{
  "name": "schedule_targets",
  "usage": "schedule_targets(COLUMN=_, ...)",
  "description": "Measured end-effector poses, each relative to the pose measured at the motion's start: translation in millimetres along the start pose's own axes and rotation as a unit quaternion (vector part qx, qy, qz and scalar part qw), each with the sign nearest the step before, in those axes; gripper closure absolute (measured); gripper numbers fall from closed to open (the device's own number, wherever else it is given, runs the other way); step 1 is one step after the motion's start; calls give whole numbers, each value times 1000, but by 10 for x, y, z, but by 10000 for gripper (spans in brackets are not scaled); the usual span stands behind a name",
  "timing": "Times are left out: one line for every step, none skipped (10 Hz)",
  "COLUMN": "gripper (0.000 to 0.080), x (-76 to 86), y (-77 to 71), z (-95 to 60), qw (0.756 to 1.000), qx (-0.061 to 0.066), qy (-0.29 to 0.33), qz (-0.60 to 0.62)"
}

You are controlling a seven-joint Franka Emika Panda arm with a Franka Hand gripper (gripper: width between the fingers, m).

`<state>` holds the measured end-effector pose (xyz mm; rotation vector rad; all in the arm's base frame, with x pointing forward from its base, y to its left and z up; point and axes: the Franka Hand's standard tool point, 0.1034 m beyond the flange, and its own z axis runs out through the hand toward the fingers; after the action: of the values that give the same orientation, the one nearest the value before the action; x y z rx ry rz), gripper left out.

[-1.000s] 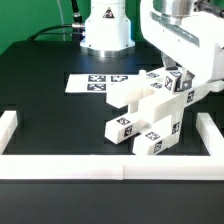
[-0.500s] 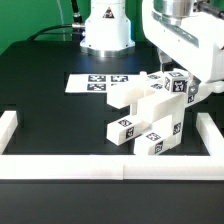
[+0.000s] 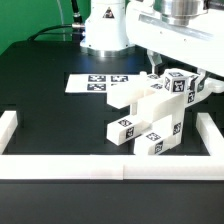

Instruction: Assemble chair

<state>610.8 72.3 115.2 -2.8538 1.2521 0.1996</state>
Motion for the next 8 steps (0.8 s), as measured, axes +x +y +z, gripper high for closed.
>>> schedule_targets(gripper=151, x=1, y=2, z=2, qw=999, qx=0, qy=0, qz=-35)
schedule_targets(gripper=151, x=3, y=8, z=11, qw=997, qx=-3, qy=1, qz=-75)
schedule_targets(gripper=151, x=9, y=18, z=14, qw=992, qx=-10, qy=6, qz=-125)
schedule_targets(gripper=151, x=14, y=21, z=13, qw=985, qx=-12, qy=7, qz=-169)
schedule_targets(gripper=151, x=10, y=20, z=14, qw=978, qx=-15, qy=8, qz=-206)
schedule_targets(gripper=151, x=13, y=22, z=18, qw=973, qx=-15, qy=8, qz=-228)
schedule_targets(gripper=151, x=17, y=28, z=24, qw=962, qx=-16, qy=9, qz=-273)
schedule_targets(gripper=151, x=20, y=31, z=23, qw=952, qx=-17, qy=8, qz=-306)
